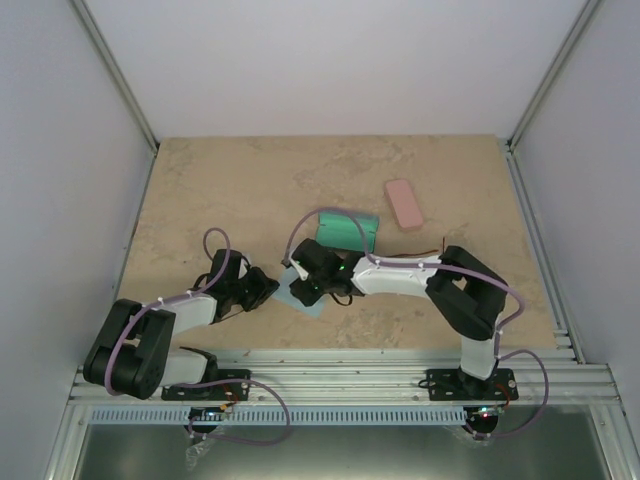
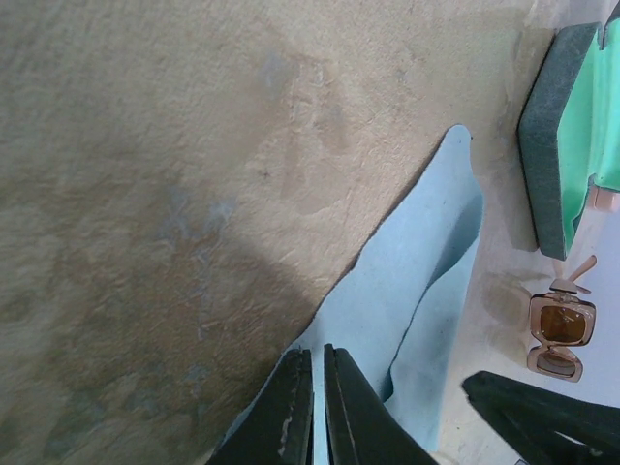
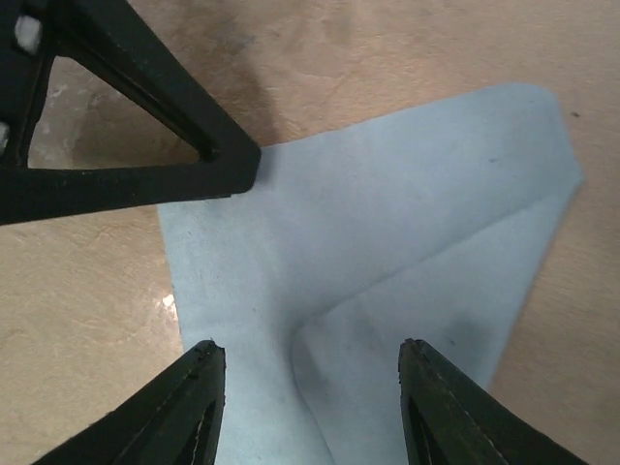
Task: Organize the sunglasses
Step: Adjust the glasses cleaning cloth at the center of the board.
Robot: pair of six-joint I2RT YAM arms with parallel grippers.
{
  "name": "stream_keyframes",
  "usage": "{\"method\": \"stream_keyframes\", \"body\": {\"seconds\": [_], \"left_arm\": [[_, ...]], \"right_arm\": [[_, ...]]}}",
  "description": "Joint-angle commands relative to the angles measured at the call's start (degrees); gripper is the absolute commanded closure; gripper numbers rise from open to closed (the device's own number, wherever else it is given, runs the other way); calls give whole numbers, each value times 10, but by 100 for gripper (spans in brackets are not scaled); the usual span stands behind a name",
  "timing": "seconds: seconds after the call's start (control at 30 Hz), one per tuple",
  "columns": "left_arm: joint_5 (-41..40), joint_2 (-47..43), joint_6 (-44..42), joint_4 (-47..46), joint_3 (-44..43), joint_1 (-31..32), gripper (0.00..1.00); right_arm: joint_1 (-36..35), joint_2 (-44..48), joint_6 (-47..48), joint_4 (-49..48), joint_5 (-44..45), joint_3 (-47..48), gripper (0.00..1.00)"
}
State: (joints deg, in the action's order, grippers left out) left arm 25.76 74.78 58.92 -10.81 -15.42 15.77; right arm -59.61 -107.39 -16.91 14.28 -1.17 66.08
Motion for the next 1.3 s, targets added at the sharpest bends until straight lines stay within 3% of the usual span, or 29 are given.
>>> {"method": "stream_keyframes", "body": {"seconds": [0.0, 0.13, 0.3, 0.53, 0.7, 1.13, 1.27], "left_arm": [[-8, 10, -6, 32, 0, 1, 92], [-9, 11, -7, 32, 1, 1, 92], [-9, 13, -7, 31, 2, 1, 92], [-11, 12, -8, 32, 5, 1, 92], [-11, 12, -7, 31, 5, 1, 92], [-7, 3, -9, 37, 3, 1, 92], [10, 1, -4, 27, 1, 1, 88]], "right_arm": [[-13, -44, 18, 20, 26, 36, 52], [-20, -64, 6, 26, 55, 54, 58], [-20, -67, -53, 41, 115, 59, 79], [-17, -27, -92, 21, 128, 15, 85], [-10, -25, -99, 27, 132, 10, 99], [38, -3, -110, 69, 218, -11, 99], [39, -8, -111, 76, 226, -5, 82]]}}
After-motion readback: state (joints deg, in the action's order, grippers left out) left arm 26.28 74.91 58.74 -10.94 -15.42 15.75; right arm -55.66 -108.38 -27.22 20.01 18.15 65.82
